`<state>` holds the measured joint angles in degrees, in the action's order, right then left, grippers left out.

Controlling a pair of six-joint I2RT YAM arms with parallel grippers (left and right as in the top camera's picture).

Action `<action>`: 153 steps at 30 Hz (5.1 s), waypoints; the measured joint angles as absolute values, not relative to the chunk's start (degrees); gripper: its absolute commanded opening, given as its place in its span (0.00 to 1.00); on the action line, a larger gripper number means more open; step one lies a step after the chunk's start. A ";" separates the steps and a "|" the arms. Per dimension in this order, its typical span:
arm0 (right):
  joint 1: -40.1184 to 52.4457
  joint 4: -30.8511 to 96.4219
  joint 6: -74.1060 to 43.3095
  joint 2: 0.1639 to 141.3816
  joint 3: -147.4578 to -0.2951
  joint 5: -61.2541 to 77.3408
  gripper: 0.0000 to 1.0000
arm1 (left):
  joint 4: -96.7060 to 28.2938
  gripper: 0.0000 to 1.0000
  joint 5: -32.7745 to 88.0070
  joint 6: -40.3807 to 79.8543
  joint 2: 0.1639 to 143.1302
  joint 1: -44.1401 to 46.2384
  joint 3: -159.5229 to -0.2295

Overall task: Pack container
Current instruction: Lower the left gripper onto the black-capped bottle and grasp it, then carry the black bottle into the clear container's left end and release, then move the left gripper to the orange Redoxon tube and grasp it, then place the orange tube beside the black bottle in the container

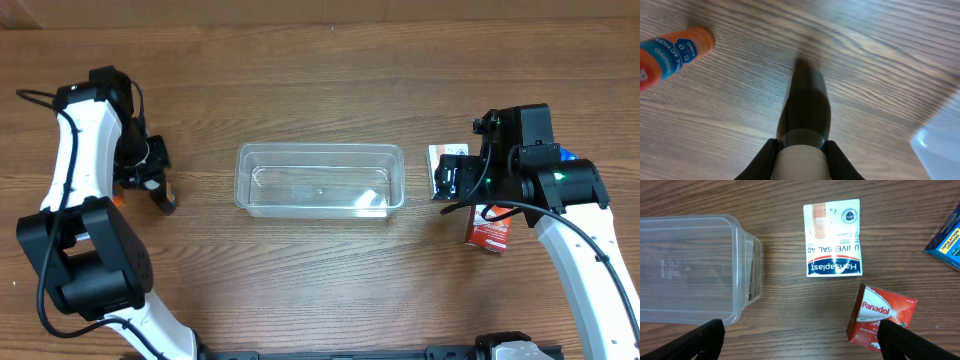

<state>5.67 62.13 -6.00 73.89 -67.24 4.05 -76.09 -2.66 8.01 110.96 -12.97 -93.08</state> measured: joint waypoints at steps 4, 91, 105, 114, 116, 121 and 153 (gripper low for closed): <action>5.65 62.17 -6.00 73.89 -67.24 4.05 1.00 | -79.70 0.04 0.36 8.80 105.10 -7.31 -98.13; 5.65 62.19 -6.00 73.89 -67.24 4.05 1.00 | -86.70 1.00 -7.09 23.59 96.05 -26.94 -109.19; 5.65 62.26 -5.96 73.89 -67.24 4.08 1.00 | -79.50 0.76 -4.89 20.40 115.85 -30.63 -103.18; 5.65 62.28 -5.98 73.89 -67.24 4.05 1.00 | -77.95 0.40 -3.44 19.29 119.50 -30.63 -103.09; 5.65 62.28 -5.98 73.89 -67.24 4.08 1.00 | -77.80 0.34 -3.33 19.33 119.50 -30.63 -103.09; 5.65 62.28 -6.00 73.89 -67.24 4.05 1.00 | -77.38 0.24 -3.20 19.31 119.50 -30.63 -103.09; 5.65 62.17 -6.00 73.89 -67.24 4.05 1.00 | -80.29 0.13 3.46 22.74 94.65 14.92 -94.35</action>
<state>5.65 62.17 -6.00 73.89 -67.24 4.05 -80.29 3.46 22.74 94.65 14.92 -94.35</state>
